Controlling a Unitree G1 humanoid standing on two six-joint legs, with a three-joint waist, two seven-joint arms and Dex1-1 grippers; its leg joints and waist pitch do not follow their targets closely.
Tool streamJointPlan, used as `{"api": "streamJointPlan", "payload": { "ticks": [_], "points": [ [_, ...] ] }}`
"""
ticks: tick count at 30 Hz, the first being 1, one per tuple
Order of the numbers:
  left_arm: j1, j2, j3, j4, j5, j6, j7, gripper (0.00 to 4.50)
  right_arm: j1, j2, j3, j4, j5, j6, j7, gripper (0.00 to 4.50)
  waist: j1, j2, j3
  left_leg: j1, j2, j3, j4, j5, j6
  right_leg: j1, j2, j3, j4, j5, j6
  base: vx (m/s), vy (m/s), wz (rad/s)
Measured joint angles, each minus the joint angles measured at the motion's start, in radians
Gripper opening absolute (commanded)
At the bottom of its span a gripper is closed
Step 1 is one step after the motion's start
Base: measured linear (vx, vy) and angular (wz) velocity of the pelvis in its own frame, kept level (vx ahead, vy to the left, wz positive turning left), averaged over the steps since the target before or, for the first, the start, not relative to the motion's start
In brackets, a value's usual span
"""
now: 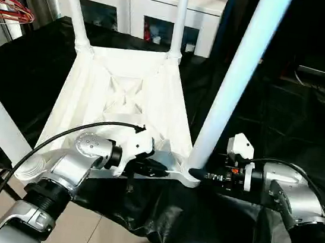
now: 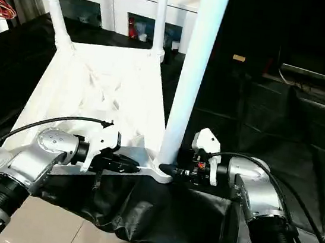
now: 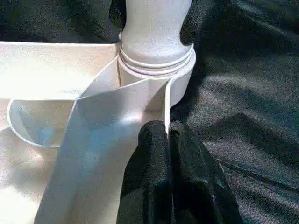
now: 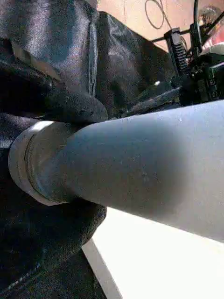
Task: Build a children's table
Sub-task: Rotate leg to tighten
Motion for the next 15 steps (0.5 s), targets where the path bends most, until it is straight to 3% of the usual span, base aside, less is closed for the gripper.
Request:
{"api": "streamJointPlan", "payload": {
  "ticks": [9,12,15],
  "points": [
    [0.000,-0.028,-0.004,0.001,0.014,-0.005,0.036,0.00,0.044,0.023,-0.017,-0.041,0.004,0.011,-0.049,2.07,0.004,0.000,0.000,0.000,0.000,0.000,0.001,0.000,0.000,0.001,0.000,0.000,0.000,0.000,0.000,0.000,0.000,0.00],
    [0.000,-0.066,0.006,0.014,0.043,-0.003,0.144,0.00,0.053,0.080,-0.056,-0.030,-0.011,0.012,-0.188,2.07,-0.008,-0.001,0.000,0.002,0.000,0.000,0.002,0.001,0.000,0.001,0.000,0.000,0.001,0.000,0.000,0.000,0.000,0.00],
    [-0.008,-0.112,0.019,0.028,0.078,0.024,0.266,0.00,0.047,0.164,-0.088,0.000,-0.042,0.001,-0.374,2.07,-0.035,-0.003,-0.001,0.005,0.000,0.000,0.002,0.001,-0.001,0.002,0.000,0.000,0.001,-0.001,0.003,0.000,0.000,0.00]
  ]
}}
